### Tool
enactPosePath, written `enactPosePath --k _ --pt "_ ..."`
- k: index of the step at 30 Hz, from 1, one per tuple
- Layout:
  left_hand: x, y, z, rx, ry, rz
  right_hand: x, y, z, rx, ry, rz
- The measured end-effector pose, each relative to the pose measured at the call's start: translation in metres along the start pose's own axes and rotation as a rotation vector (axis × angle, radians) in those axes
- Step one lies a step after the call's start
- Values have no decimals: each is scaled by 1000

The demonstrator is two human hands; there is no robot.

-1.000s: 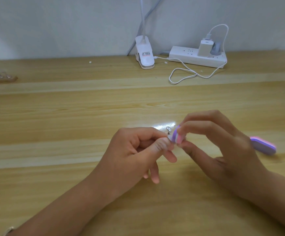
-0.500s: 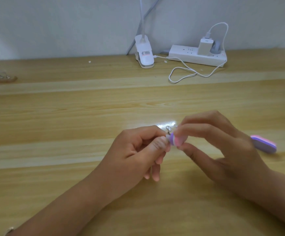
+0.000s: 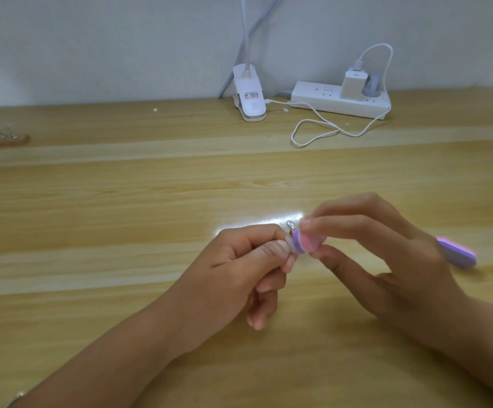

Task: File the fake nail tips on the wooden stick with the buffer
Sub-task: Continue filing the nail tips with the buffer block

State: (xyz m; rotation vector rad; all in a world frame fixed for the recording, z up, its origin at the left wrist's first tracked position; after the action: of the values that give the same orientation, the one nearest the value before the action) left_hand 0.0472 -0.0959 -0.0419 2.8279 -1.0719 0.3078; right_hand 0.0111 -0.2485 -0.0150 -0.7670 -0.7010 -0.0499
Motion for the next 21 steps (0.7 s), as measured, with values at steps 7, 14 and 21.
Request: enactPosePath --k 7,14,21 --pt "1 -1 3 42 33 -30 -1 0 -3 37 20 33" --pt "1 -7 -6 385 268 -121 1 3 -7 63 36 26" --pt "1 -9 -5 404 293 -123 -1 5 -3 101 15 26"
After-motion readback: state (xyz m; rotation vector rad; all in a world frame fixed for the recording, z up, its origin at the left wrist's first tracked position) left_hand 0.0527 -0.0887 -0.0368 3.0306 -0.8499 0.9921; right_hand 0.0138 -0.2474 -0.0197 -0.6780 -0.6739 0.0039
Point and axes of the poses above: each hand's wrist, its own x-axis towards the middle knuckle, its own y-axis out of the palm, z = x × y, the point moved 5 cm from there along x, towards the middle knuckle, and after that the axes turned 14 degrees about y, right-handed, at the moved point
